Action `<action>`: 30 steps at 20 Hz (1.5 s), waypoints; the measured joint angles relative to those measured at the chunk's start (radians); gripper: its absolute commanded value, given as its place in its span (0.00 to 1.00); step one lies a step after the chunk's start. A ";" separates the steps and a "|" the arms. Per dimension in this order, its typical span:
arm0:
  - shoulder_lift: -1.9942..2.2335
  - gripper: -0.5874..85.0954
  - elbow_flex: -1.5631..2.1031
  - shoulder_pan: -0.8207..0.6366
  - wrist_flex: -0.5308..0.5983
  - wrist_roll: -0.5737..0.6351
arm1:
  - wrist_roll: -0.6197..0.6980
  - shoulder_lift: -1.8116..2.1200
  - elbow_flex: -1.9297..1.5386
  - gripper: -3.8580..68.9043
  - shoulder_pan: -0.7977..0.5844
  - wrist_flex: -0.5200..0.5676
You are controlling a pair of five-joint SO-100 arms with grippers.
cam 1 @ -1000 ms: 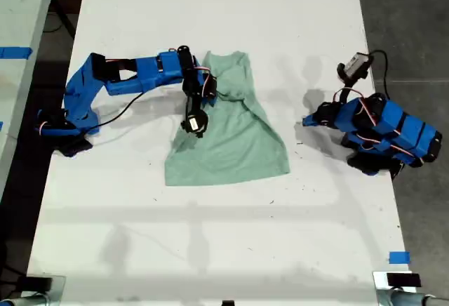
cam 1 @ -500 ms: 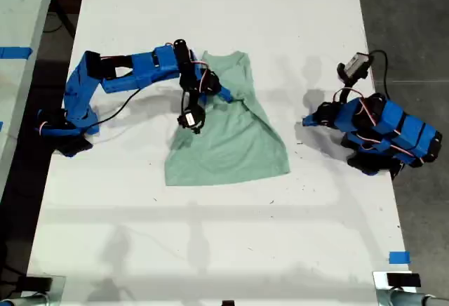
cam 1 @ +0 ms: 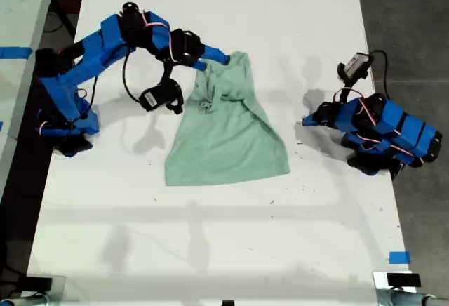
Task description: Fold t shirt
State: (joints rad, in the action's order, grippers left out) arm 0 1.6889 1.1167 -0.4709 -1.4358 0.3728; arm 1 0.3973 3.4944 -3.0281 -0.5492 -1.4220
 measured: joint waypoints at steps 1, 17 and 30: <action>0.101 0.09 0.087 -0.035 -0.003 -0.021 | 0.000 0.000 0.000 0.08 0.000 0.000; 1.830 0.03 2.034 0.066 0.762 -0.385 | 0.000 0.000 -0.002 0.08 0.000 0.000; 1.842 0.02 2.062 0.017 0.879 -0.551 | 0.000 0.000 -0.002 0.08 0.008 0.000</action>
State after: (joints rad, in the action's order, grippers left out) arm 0 3.5312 3.1784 -0.4541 -0.5568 -0.1779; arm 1 0.3973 3.4944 -3.0296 -0.5415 -1.4220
